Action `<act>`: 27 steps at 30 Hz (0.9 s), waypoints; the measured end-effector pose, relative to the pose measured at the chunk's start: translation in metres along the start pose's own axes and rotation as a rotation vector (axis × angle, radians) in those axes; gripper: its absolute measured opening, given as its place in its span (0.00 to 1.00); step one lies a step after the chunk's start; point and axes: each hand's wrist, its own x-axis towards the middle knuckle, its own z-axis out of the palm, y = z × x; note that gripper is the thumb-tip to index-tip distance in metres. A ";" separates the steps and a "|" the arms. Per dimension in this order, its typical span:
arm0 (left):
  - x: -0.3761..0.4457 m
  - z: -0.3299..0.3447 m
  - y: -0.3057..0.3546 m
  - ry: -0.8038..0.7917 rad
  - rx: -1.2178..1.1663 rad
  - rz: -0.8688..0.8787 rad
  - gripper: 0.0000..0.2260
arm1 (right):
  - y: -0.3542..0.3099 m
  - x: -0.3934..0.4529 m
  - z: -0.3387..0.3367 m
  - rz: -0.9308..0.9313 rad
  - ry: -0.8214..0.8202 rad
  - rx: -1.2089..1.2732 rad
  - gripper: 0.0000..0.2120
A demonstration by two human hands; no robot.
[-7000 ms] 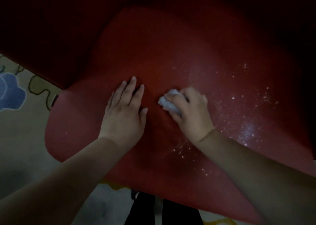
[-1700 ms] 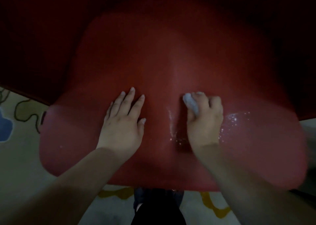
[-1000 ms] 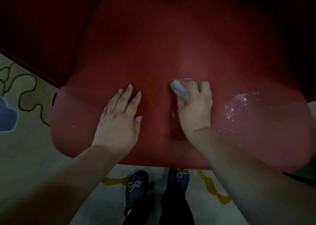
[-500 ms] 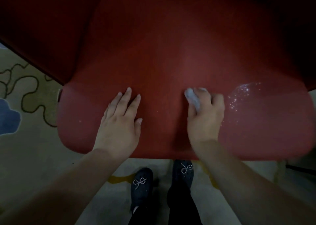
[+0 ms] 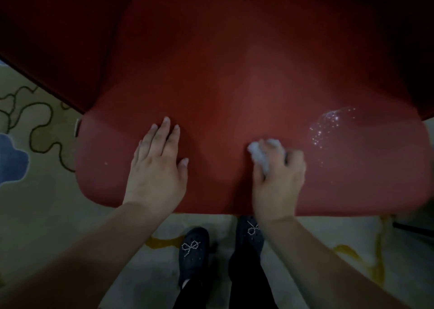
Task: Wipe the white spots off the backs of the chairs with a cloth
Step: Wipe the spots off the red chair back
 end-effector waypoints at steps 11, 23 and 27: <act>0.010 0.011 0.036 -0.010 0.036 0.078 0.28 | 0.042 0.044 -0.022 -0.067 -0.013 -0.053 0.17; 0.035 0.030 0.106 -0.030 0.104 0.210 0.28 | 0.083 0.061 -0.050 -0.089 -0.029 -0.014 0.12; 0.044 0.033 0.124 -0.024 0.114 0.233 0.29 | 0.077 0.044 -0.051 -0.258 -0.136 0.047 0.10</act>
